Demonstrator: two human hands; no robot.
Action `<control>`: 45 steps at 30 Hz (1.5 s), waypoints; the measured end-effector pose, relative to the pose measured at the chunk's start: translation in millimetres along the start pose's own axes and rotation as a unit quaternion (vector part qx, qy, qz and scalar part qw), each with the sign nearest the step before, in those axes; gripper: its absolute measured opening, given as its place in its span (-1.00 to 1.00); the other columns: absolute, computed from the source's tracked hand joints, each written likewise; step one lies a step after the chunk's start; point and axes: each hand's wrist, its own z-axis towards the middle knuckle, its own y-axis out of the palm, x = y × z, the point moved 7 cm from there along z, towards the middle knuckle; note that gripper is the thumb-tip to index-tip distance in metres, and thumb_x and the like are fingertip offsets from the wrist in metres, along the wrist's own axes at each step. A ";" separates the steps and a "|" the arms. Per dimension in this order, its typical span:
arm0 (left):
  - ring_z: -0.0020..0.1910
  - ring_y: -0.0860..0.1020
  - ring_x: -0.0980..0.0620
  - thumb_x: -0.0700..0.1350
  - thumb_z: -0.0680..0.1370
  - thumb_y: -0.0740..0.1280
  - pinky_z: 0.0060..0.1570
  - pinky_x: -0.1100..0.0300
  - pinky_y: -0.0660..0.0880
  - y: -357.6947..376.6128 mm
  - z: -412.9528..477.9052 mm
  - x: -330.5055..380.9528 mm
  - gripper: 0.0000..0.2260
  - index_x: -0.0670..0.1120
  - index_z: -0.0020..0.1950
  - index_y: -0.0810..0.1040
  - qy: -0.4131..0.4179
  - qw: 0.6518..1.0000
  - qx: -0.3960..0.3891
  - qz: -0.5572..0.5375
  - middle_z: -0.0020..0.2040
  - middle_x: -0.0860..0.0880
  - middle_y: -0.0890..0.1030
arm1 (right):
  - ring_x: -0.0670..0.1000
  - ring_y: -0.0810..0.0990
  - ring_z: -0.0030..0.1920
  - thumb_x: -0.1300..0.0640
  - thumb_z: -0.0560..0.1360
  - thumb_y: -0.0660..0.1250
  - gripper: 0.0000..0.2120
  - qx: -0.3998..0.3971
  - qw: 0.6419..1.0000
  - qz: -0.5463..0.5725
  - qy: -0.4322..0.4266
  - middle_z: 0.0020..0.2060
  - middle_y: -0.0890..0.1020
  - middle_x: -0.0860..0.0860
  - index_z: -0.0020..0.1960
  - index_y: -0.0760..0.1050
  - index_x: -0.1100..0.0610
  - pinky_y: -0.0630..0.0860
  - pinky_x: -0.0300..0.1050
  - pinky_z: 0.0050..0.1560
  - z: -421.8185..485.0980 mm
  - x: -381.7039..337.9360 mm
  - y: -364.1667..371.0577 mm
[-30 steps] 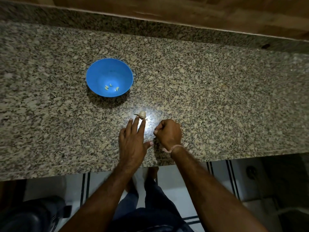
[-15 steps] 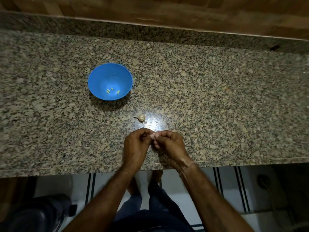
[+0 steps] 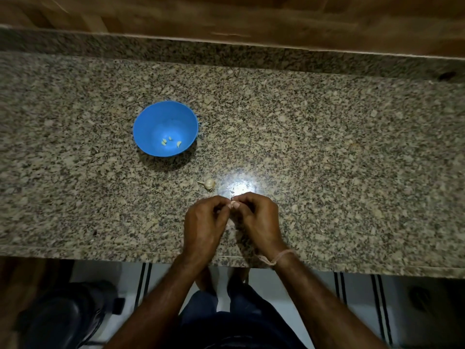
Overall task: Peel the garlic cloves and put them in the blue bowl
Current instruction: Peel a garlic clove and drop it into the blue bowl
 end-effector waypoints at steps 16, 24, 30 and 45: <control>-0.21 0.59 0.12 -0.05 0.58 0.41 -0.18 0.07 0.57 9.9 -4.2 11.5 -0.90 -0.02 -0.03 0.72 0.026 0.998 0.001 0.056 -0.17 0.08 0.69 | -0.12 0.66 -0.21 0.18 0.60 0.39 -0.84 -0.035 0.992 -0.105 -0.063 -0.25 0.71 -0.11 -0.11 0.70 0.05 0.59 -0.01 -0.15 3.7 1.3 -8.6; -0.20 0.54 0.02 0.05 0.55 0.27 -0.19 0.00 0.53 18.5 -4.8 8.8 -0.76 -0.04 -0.09 0.67 0.017 0.997 -0.011 0.073 -0.22 0.05 0.63 | -0.06 0.63 -0.29 0.16 0.63 0.36 -0.81 -0.038 0.980 -0.168 -0.099 -0.31 0.68 -0.06 -0.13 0.66 0.04 0.56 0.05 -0.22 3.2 5.0 -7.2; -0.22 0.56 0.13 -0.09 0.57 0.42 -0.24 0.13 0.50 14.4 -3.4 3.8 -0.93 -0.02 -0.11 0.63 -0.021 0.999 0.007 0.030 -0.24 0.10 0.60 | -0.08 0.65 -0.27 0.17 0.63 0.39 -0.78 -0.053 0.995 -0.075 -0.026 -0.33 0.67 -0.06 -0.19 0.65 0.07 0.58 -0.12 -0.22 6.2 12.5 -6.0; -0.14 0.65 0.24 -0.22 0.60 0.43 -0.19 0.48 0.47 18.5 -1.6 -1.9 -0.92 -0.08 -0.06 0.69 -0.088 0.988 0.005 -0.129 -0.18 0.12 0.70 | -0.03 0.58 -0.31 0.06 0.66 0.38 -0.69 -0.116 0.984 0.086 0.100 -0.37 0.62 0.03 -0.21 0.60 0.19 0.52 -0.07 -0.22 11.2 26.3 4.7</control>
